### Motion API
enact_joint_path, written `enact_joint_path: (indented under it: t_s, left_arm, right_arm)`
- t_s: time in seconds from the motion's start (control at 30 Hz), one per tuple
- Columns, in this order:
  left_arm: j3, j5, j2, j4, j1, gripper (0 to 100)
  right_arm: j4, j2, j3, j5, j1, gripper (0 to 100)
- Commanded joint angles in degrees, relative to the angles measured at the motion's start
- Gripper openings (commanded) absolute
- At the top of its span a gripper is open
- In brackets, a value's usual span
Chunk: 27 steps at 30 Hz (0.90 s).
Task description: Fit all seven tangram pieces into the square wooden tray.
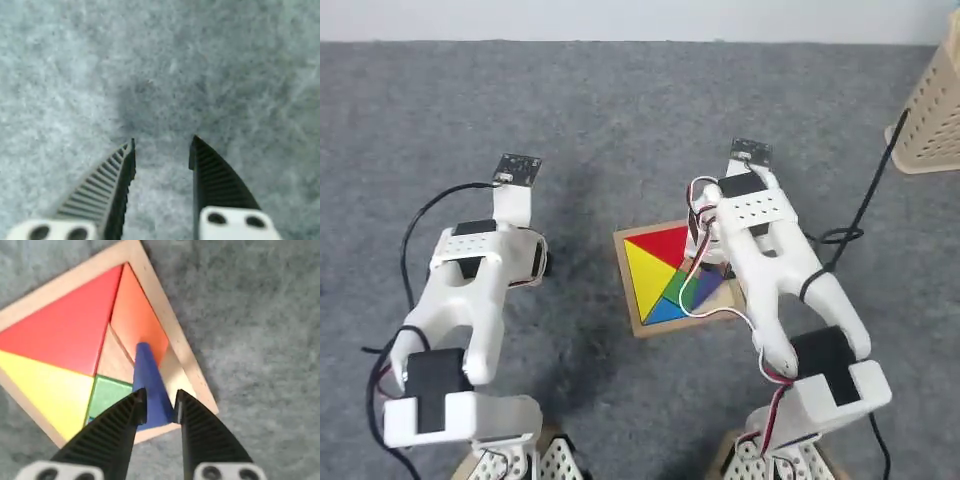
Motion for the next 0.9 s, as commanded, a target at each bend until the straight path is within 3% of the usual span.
enact_joint_path:
  t_s: [0.0,0.3,0.4,0.53,0.87]
  left_arm:
    - [-1.4,0.4,-0.4,-1.1,0.1,17]
    - [-1.4,0.4,-0.4,-1.1,0.1,17]
    - [-1.4,0.4,-0.4,-1.1,0.1,17]
    - [-1.4,0.4,-0.4,-1.1,0.1,17]
    - [0.0,0.7,-1.7,-2.0,-0.4,15]
  right_arm:
    - [1.7,-0.5,-2.8,3.3,0.9,10.1]
    - [1.2,-1.1,-1.4,7.1,3.6,7.2]
    - [-0.7,-2.9,-1.7,14.5,4.5,0.9]
    - [-2.9,-10.3,1.4,16.7,7.0,0.6]
    - [-12.3,-36.7,26.4,29.5,8.6,0.6]
